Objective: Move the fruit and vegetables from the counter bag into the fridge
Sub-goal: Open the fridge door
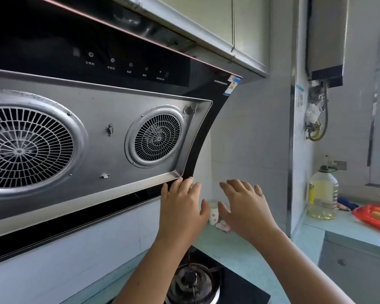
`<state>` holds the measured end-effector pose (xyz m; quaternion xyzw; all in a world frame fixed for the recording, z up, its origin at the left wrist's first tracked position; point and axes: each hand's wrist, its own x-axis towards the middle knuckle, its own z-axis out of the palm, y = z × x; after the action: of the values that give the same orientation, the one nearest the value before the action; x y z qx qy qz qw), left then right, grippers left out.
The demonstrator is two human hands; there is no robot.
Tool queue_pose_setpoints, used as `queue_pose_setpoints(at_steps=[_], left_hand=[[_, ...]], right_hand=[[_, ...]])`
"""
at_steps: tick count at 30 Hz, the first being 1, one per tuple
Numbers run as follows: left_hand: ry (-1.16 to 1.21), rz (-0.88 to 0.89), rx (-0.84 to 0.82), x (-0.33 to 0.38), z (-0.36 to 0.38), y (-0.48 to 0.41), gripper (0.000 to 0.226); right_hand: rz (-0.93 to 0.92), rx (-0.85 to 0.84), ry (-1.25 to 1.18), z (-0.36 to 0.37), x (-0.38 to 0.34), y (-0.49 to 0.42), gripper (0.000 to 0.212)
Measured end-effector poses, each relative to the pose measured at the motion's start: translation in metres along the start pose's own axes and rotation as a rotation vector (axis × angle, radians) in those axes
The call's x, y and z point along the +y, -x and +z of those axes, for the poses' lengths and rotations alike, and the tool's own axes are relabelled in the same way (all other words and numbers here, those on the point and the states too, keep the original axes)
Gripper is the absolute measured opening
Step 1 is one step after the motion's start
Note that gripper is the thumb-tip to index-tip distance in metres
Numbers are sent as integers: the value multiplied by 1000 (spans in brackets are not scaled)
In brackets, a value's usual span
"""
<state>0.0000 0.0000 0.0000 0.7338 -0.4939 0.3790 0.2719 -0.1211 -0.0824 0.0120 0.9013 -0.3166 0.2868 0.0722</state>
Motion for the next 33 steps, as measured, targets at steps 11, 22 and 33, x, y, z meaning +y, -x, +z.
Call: queue_pose_setpoints(at_steps=[11, 22, 33], left_hand=[[220, 104, 6, 39, 18, 26, 37], [511, 271, -88, 123, 37, 64, 44], [814, 444, -179, 276, 53, 89, 46]], right_hand=[[78, 254, 52, 1, 35, 47, 43], [333, 271, 219, -22, 85, 147, 43], [612, 306, 438, -64, 173, 253, 43]])
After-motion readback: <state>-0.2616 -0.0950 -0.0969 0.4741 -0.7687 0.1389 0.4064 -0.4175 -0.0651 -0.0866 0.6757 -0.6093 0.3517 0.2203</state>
